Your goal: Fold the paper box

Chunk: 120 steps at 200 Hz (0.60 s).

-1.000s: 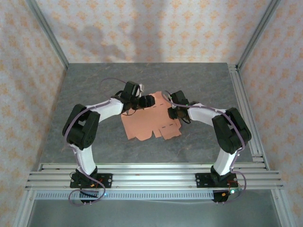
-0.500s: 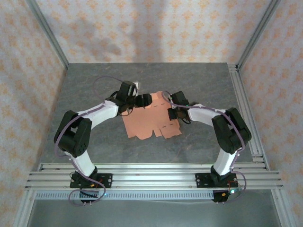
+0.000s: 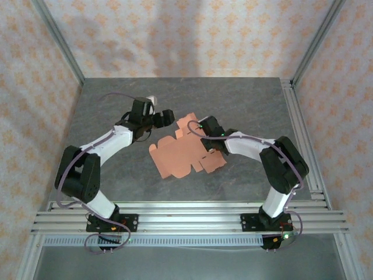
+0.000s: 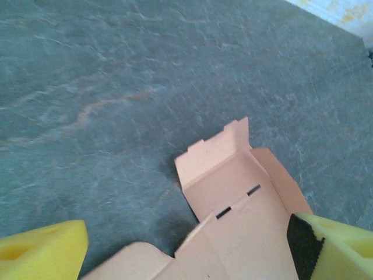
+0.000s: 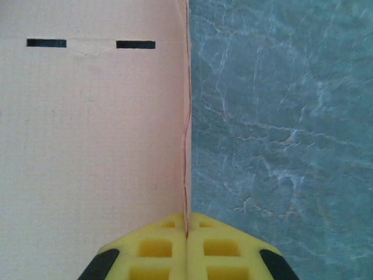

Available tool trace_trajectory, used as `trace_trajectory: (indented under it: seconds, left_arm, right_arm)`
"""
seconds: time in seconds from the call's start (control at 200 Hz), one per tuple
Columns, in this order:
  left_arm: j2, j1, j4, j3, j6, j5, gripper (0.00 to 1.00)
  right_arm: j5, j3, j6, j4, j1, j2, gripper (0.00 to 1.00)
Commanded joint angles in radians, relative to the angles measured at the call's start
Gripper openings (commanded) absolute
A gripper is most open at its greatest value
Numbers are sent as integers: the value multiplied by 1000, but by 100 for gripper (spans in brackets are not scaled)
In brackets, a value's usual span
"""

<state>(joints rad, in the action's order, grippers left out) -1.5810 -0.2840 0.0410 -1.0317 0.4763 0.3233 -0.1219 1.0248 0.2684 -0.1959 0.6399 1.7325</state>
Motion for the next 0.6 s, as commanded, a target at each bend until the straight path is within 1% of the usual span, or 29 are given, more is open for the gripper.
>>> trace_trajectory:
  seconds: [0.0, 0.15, 0.23, 0.31, 0.435, 0.521, 0.596]
  left_arm:
    - [41, 24, 18, 22, -21, -34, 91]
    - [31, 48, 23, 11, -35, -23, 93]
    - [2, 65, 34, -19, -42, -12, 93]
    - [-28, 82, 40, -46, -44, 2, 93]
    - [-68, 101, 33, -80, -49, 15, 93]
    - [-93, 109, 31, -101, -52, 31, 93]
    - [-104, 115, 33, -111, -56, 34, 93]
  right_arm:
    - [-193, 8, 156, 37, 34, -33, 0]
    - [-220, -13, 228, 98, 57, -60, 0]
    - [-218, -23, 246, 130, 60, -73, 0]
    - [-249, -29, 274, 174, 71, -81, 0]
    - [-306, -67, 394, 302, 89, -86, 0]
    - [-326, -56, 445, 303, 93, -71, 0]
    - [-376, -46, 505, 317, 112, -50, 0]
